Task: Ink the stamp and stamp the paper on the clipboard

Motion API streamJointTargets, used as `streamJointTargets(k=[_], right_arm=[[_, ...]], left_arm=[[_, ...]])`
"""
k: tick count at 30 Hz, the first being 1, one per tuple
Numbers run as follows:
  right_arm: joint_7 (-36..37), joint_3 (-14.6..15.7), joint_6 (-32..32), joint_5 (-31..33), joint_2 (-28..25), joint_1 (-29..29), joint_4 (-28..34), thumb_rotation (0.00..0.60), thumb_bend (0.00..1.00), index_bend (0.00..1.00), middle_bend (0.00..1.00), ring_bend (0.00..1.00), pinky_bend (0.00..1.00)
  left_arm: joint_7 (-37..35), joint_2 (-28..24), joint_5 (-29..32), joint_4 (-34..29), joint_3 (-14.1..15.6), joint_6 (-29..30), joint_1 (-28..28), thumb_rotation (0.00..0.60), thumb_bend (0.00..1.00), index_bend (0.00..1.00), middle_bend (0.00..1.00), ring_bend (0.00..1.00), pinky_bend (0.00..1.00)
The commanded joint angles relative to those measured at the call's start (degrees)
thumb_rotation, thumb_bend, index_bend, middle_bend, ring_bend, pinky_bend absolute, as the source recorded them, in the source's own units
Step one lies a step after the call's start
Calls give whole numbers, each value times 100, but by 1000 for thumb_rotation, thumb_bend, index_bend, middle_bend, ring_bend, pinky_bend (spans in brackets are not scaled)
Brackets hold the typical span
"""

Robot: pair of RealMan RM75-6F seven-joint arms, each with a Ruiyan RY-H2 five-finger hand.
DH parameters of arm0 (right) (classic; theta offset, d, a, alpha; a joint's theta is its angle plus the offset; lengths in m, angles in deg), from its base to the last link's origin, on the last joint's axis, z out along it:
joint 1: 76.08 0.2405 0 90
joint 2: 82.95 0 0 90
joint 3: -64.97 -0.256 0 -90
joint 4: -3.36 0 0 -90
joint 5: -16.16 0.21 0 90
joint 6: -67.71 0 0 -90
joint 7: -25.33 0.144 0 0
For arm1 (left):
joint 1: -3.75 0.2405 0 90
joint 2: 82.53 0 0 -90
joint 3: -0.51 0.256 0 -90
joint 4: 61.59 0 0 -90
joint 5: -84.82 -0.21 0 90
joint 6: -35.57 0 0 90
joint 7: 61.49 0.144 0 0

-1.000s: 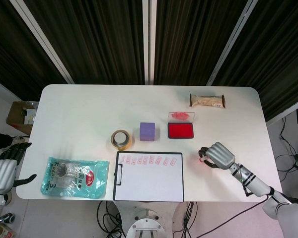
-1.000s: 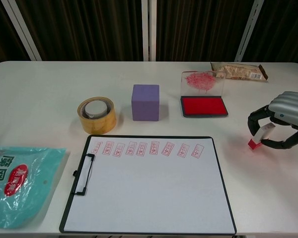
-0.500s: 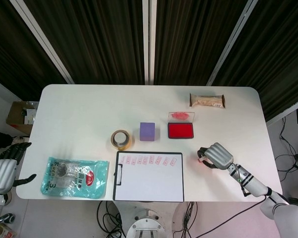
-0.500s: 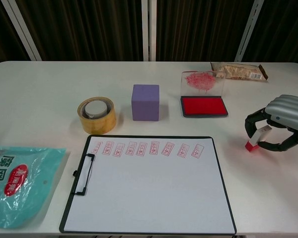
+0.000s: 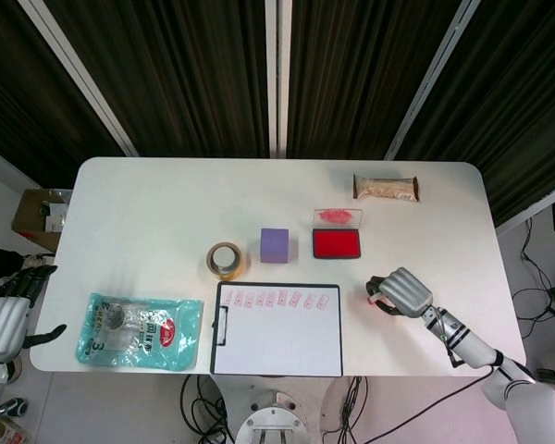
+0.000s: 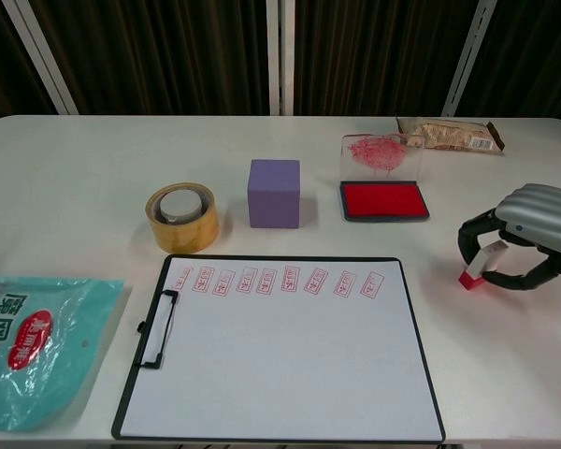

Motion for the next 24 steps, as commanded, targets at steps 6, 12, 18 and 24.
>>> streamJointTargets(k=[6, 12, 18, 24], right_arm=[[73, 14, -19, -30, 65, -11, -101, 600, 228, 682, 624, 964, 1000], [113, 10, -57, -36, 85, -24, -173, 600, 219, 614, 581, 964, 1000], [118, -1, -78, -32, 93, -35, -205, 600, 218, 543, 545, 964, 1000], [119, -11, -83, -25, 94, -43, -218, 600, 215, 424, 484, 964, 1000]], left_arm=[[-13, 2, 3, 10, -3, -6, -2, 600, 0, 140, 150, 122, 241], [-13, 3, 5, 14, -4, -6, 0, 600, 0, 140, 150, 121, 242], [-35, 7, 4, 21, -1, -11, 0, 600, 0, 140, 150, 122, 242], [-36, 6, 3, 22, -2, -13, 0, 600, 0, 139, 150, 122, 242]])
